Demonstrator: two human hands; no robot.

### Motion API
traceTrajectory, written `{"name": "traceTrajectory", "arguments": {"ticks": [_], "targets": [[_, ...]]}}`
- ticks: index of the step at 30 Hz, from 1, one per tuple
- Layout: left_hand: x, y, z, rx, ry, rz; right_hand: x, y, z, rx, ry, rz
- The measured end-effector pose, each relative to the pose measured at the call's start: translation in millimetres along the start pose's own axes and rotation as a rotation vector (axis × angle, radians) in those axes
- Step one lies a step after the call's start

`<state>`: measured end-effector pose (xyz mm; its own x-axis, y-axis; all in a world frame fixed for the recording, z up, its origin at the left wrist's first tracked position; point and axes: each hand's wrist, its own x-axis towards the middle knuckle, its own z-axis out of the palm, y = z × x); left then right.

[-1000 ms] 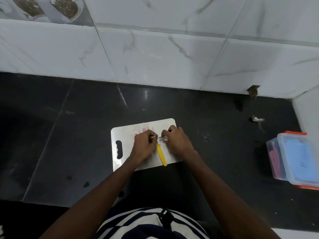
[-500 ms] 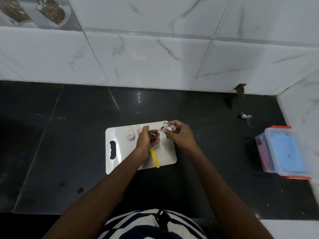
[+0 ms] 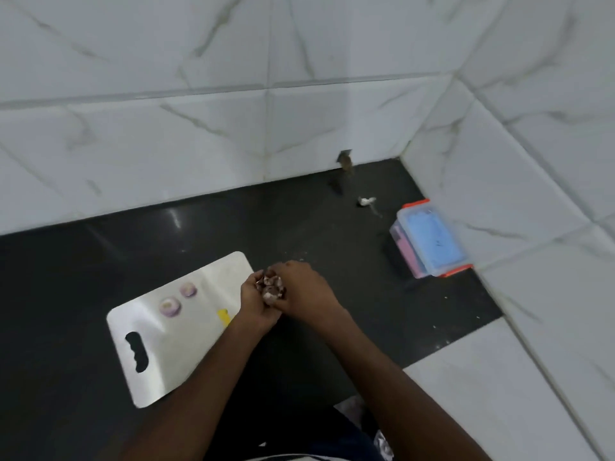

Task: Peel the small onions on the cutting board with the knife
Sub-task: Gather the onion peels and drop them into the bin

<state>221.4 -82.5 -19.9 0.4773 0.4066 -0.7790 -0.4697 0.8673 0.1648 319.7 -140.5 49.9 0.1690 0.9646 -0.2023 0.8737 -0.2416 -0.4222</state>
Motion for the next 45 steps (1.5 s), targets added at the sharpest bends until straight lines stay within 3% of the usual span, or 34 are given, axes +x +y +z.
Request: {"name": "traceTrajectory", "arguments": {"ticks": [6,10,15,23,25,27,30,32,36,39,41,45], "targets": [[34.7,-28.7,40.9,-0.091,-0.079,-0.029,11.5,77.8,-32.6,0.265,0.327,0.197],[62.6,-35.8,79.0,-0.102,-0.064,-0.042,44.3,142.8,-41.3,0.217,0.267,0.346],[106.3,-47.5,133.5,-0.052,-0.031,-0.024,92.4,203.1,-68.7,0.124,0.340,0.370],[131.8,-45.8,163.1,-0.011,0.022,0.039,158.2,264.0,-63.3,-0.109,0.123,0.423],[132.8,-41.6,161.5,-0.021,0.040,0.050,161.2,270.5,-55.2,-0.231,0.157,0.387],[134.3,-35.7,157.4,-0.028,0.058,0.073,159.6,271.3,-47.5,-0.318,0.265,0.262],[138.2,-31.1,151.0,-0.017,0.079,0.091,158.1,262.7,-40.4,-0.247,0.335,0.156],[139.4,-32.2,147.7,-0.020,0.087,0.101,154.6,250.9,-34.3,-0.048,0.368,0.160],[126.6,-34.2,137.5,-0.011,0.093,0.146,125.4,196.6,-33.5,0.589,0.471,0.244],[103.7,-31.9,116.7,0.000,0.097,0.203,93.1,148.5,-35.4,0.824,0.472,0.179],[85.5,-33.2,94.3,-0.006,0.092,0.229,71.1,124.1,-30.4,0.803,0.431,0.049],[46.3,-41.9,46.4,-0.068,0.155,0.238,40.8,93.3,-0.8,0.445,0.322,-0.214]]}}
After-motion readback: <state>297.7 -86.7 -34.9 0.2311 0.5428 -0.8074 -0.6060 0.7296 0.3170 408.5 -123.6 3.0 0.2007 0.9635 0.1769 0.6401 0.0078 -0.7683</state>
